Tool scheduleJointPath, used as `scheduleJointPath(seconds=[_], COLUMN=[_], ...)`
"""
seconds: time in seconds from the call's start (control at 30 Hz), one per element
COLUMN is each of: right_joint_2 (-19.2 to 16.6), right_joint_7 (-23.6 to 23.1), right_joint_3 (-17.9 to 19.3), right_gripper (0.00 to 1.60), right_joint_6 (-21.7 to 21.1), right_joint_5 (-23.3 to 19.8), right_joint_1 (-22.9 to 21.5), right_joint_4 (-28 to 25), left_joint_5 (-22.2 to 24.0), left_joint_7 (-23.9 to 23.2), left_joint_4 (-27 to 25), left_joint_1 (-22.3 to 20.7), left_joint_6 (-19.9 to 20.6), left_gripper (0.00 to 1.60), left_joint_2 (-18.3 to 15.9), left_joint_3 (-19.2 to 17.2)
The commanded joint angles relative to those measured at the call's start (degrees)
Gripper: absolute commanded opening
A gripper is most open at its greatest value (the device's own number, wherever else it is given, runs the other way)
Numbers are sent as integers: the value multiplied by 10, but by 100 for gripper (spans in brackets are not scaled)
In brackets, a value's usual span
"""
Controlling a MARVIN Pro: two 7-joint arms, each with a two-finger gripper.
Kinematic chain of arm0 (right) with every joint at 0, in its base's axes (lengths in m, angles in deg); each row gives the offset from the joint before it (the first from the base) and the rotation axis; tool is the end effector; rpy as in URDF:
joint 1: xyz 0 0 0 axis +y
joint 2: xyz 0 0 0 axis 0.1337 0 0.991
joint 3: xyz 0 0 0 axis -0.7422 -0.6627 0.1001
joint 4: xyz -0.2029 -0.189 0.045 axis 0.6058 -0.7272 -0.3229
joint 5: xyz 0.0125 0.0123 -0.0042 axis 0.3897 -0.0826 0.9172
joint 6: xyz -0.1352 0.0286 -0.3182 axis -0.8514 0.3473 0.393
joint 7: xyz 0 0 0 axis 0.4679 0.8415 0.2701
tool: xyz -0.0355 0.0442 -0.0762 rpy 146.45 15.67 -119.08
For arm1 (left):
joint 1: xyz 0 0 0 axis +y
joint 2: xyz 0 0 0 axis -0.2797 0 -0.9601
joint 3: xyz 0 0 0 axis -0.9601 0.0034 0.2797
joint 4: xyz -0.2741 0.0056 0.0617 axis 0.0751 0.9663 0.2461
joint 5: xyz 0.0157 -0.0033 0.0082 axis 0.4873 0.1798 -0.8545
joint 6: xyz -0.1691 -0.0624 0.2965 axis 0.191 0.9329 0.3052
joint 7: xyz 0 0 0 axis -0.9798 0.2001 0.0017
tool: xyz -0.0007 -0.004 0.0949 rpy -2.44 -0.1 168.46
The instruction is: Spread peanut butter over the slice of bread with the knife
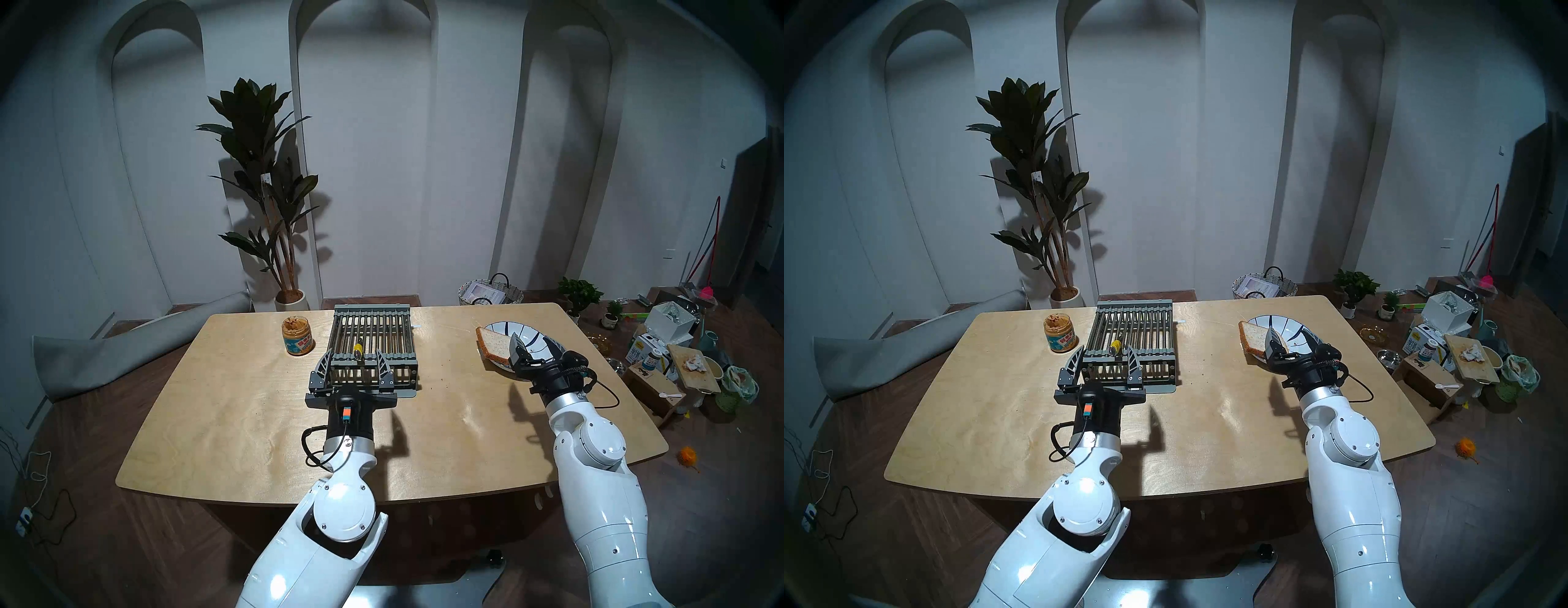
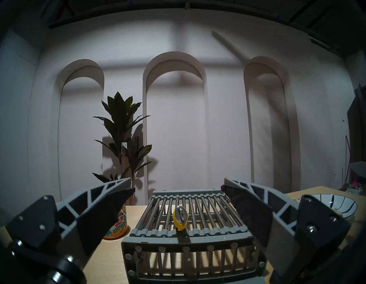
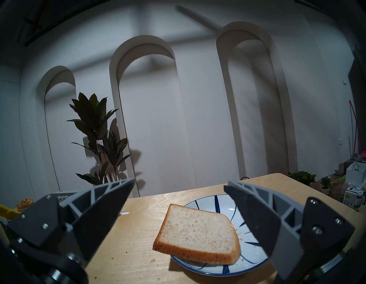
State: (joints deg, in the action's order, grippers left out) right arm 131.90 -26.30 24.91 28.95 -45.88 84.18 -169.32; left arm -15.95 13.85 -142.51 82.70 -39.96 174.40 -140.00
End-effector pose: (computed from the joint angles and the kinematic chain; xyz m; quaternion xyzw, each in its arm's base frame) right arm 0.4408 -0.0996 -0.3014 -0.6546 0.0411 -0.7490 0.0943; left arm 0.3767 -0.1269 -0.2922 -0.6171 0.0062 -0.7862 0.0340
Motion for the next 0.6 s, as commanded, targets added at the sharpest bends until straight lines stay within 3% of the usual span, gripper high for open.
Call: scheduleJointPath(seconds=[0.0, 0.27, 0.57], right_joint_2=[3, 9, 13], right_joint_7=[1, 3, 3], right_joint_3=[3, 7, 11], right_gripper=[160, 160, 160], right_joint_6=[9, 8, 9], right_joint_5=[-2, -3, -4], right_joint_1=[-2, 5, 8], right_joint_4=[-24, -30, -36], left_joint_5=[-3, -1, -6], left_joint_7=[0, 26, 81], left_joint_4=[5, 79, 151], left_joint_1=[-63, -110, -153], left_joint_6=[8, 6, -20], left_gripper=[160, 160, 160], left_joint_2=[22, 36, 60], left_joint_3=[7, 32, 35])
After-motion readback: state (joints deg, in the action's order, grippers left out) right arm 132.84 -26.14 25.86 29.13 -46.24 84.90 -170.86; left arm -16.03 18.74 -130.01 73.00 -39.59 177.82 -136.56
